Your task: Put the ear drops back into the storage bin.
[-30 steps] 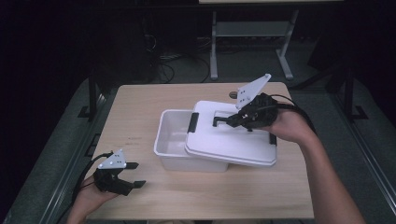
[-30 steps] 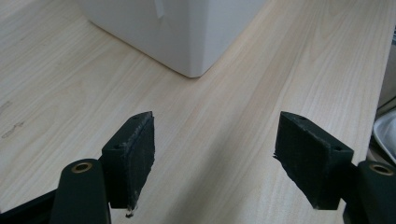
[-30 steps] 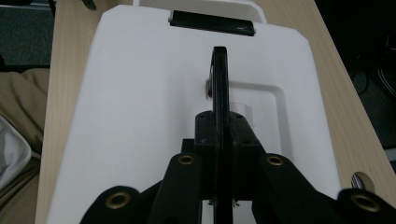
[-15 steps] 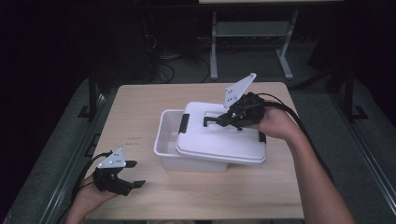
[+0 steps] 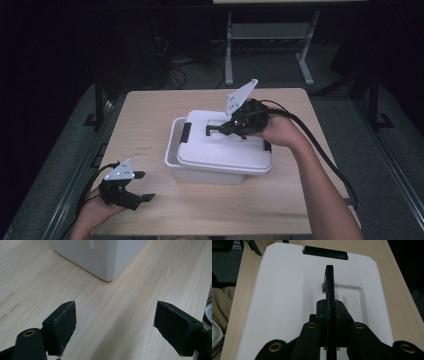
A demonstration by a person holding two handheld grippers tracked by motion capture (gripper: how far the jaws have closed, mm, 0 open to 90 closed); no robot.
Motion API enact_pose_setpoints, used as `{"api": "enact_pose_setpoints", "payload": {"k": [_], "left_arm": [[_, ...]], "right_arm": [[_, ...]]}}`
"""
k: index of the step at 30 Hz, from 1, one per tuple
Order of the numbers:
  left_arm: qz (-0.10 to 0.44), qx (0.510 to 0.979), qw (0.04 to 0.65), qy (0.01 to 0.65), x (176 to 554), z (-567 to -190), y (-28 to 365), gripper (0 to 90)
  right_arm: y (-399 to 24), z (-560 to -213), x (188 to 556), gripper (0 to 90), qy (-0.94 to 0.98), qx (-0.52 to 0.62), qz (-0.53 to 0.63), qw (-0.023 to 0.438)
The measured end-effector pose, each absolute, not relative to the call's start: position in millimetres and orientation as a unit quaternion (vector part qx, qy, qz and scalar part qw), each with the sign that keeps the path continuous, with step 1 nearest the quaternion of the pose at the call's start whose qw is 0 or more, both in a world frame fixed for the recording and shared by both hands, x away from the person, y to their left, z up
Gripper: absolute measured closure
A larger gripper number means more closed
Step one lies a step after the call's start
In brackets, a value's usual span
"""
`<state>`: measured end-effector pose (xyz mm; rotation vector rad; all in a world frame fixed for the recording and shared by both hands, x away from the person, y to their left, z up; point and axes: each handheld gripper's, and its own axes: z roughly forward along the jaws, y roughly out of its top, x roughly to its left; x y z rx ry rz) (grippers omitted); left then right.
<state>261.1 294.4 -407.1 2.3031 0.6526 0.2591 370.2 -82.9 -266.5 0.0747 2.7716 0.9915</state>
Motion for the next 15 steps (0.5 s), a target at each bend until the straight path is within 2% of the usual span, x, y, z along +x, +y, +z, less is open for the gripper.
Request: {"api": "enact_pose_setpoints", "payload": {"k": [15], "left_arm": [[0.102,0.891,0.361,0.255,260.8,-405.7,299.0,17.8]], "right_arm": [[-62.5,-286.5,390.0,83.8,0.936,0.027,0.343,0.075]]}}
